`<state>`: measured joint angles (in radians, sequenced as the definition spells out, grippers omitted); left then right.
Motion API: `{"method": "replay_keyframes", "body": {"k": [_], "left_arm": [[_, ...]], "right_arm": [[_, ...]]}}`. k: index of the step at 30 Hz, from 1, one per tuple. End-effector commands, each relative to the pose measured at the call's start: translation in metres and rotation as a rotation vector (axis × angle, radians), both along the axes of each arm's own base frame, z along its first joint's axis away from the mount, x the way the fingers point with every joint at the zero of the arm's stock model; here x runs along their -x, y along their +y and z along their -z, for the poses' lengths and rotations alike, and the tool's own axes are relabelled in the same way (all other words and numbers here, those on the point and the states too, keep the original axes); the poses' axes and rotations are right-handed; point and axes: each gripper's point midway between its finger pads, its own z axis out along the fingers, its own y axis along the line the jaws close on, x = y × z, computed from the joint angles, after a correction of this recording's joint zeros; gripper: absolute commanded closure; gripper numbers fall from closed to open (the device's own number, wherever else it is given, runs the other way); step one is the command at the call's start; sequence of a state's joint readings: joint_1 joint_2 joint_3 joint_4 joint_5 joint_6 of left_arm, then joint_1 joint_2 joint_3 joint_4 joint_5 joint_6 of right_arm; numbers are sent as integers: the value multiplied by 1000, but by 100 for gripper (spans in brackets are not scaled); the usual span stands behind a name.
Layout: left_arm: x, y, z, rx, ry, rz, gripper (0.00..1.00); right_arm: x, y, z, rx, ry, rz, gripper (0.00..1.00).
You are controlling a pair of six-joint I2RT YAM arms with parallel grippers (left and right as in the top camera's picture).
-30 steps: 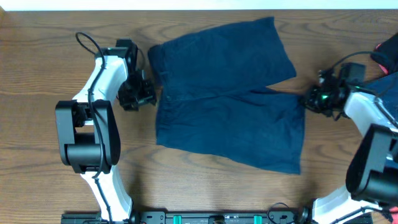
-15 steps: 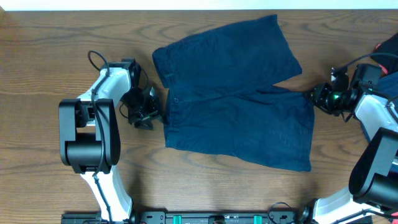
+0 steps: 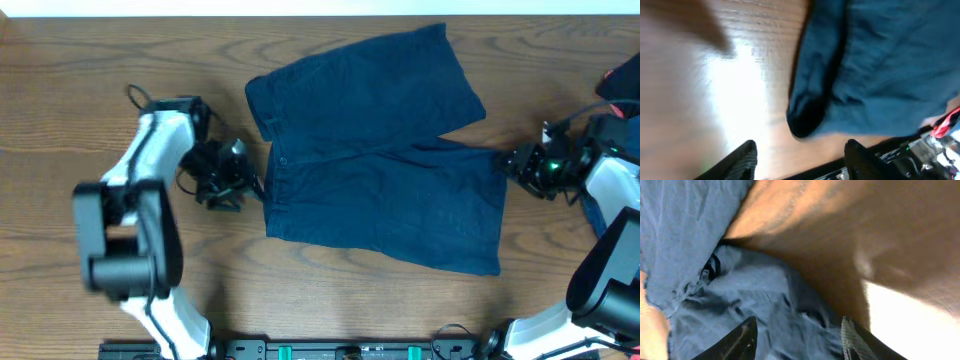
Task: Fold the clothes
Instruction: 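Release the waistband with the left gripper and move it down the left side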
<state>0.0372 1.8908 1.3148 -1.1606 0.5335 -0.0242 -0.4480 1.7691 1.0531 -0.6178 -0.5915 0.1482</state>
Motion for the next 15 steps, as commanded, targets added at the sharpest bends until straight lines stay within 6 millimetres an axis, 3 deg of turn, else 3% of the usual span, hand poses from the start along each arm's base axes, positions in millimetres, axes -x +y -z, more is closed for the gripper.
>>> {"method": "replay_keyframes", "body": {"k": [1,4,7,11,15], "left_arm": [[2,13,-33,-79,-107,9,38],[9,11,-47,-89,-135,0,36],[19,8,-44,-93,-114,-18,36],[34,5,-19,-102,-49,-59,35],[40,1,15,-100,-45,-122,30]], "right_arm": [[0,-13,-22,-18,-55,30,48],[13,-24,-23,-1,-15,71,46],[34,-29,-16,14,90,107,45],[67,-11,-7,-2,250,67,44],[81,0,-4,10,325,30,44]]}}
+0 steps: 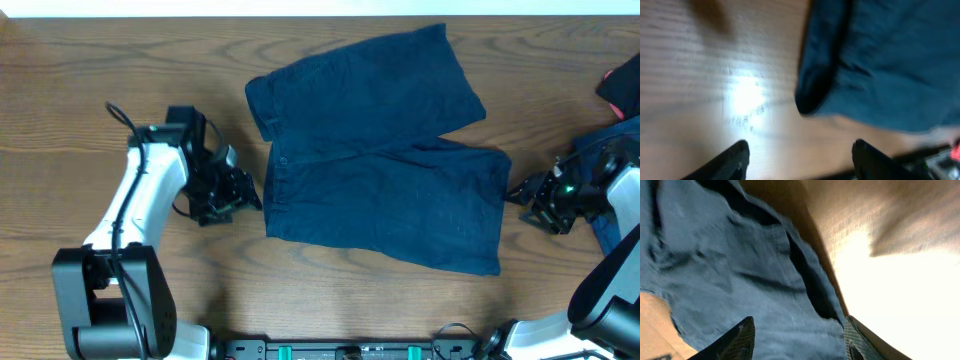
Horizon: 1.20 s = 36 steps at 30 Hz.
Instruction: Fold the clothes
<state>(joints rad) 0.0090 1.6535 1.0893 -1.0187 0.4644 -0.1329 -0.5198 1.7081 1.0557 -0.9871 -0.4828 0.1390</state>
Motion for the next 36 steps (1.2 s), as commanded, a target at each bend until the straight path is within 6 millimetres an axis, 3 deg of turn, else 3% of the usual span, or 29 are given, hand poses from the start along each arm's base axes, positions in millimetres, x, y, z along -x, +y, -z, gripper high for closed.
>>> {"method": "replay_keyframes", "body": {"k": [1,8,15,22,25,31,36], "left_arm": [[12,-2,23,-8,59,-81,30],[24,-18,51,27,86,-170,28],[40,-31,66,8,156,-260,26],[29,-41,76,17,118,-336,27],[30,-36,79,-25,118,-353,44],[32,-31,81,-55,122,-355,94],[25,-27,83,-68,89,-361,94]], "right_arm": [[3,3,-2,42,13,-53,44],[16,19,-4,8,64,-106,43],[23,25,-5,-8,86,-133,43],[23,25,-6,-8,88,-134,44],[25,26,-6,-11,94,-134,44],[30,26,-6,-6,116,-143,43],[38,28,-3,-12,146,-146,42]]}}
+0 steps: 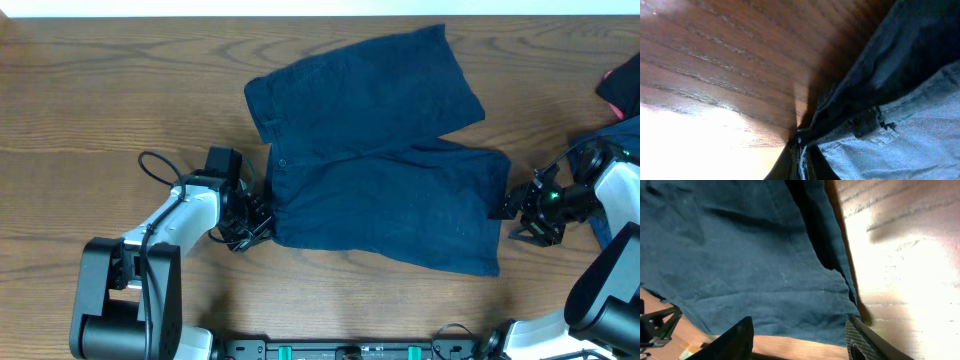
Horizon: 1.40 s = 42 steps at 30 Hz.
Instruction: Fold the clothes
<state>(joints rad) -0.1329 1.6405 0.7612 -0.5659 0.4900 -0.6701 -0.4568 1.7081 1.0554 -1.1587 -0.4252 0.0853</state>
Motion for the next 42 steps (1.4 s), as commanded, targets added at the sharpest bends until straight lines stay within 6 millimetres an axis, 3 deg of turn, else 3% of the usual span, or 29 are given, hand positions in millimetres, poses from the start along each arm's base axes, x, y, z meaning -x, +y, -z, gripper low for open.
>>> {"method": "replay_keyframes", "body": {"k": [1,7,10,14,20,26,29,32,35,42], "left_arm": [[0,12,13,-69,0,-16,94],[-21,13,12,-57,-77,-46,94],[-22,13,12,-57,-80,-46,94],[-22,13,12,-57,-80,-46,94],[-22,13,12,-57,-80,-46,94],[-22,13,12,-57,-80,-45,94],[-22,13,12,-57,-80,-45,94],[-21,13,12,-57,-79,-45,94],[-20,13,12,-58,-73,-44,94],[-20,16,1,-75,-143,86,94]], "right_arm": [[5,2,0,7,-1,-27,42],[32,15,13,-34,82,-26,42],[44,21,21,-48,128,-5,37],[60,23,35,-11,192,22,40],[74,38,51,-7,211,-21,40],[74,50,60,17,227,-6,39],[75,52,60,20,235,-5,55],[73,52,60,20,232,-5,82],[70,51,56,18,221,-24,98],[36,38,26,31,121,-67,99]]}}
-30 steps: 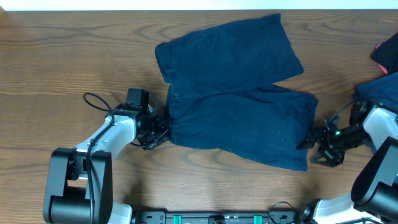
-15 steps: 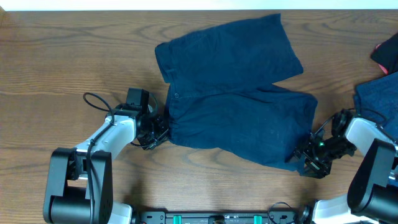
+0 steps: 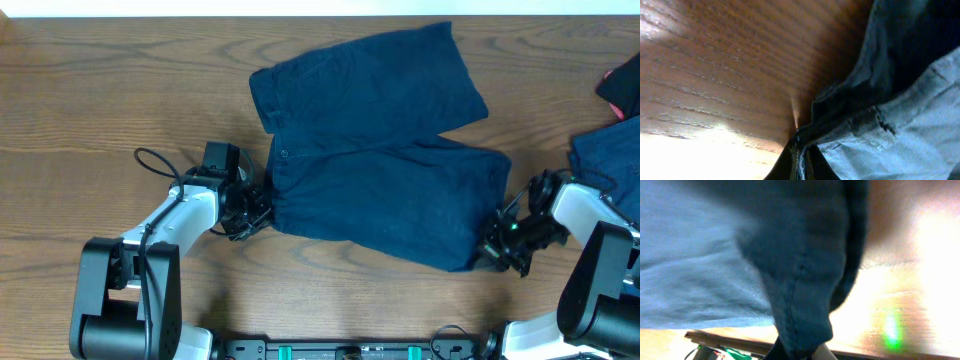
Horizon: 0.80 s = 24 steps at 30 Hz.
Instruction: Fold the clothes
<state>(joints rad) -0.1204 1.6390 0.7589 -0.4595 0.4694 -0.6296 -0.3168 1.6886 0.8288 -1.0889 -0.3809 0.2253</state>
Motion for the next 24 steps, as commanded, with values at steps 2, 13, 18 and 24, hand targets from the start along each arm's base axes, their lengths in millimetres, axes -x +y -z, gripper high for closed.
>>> {"method": "replay_keyframes", "body": {"k": [2,13,18,24], "left_arm": [[8,17,-10,-97,-36,79,94],[45,27,-113,-118,-270,81,94],[80,24,-162,-70,-386,73,94],[88,26,-208,-56,-559,47,94]], "right_arm": [[-38,-15,-29,40,-144,-39,99],[-92,-41,-176,207,-572,26,99],[-87,-46,-235,273,-689,52,99],[-100,-53,-275,321,-794,99,99]]}}
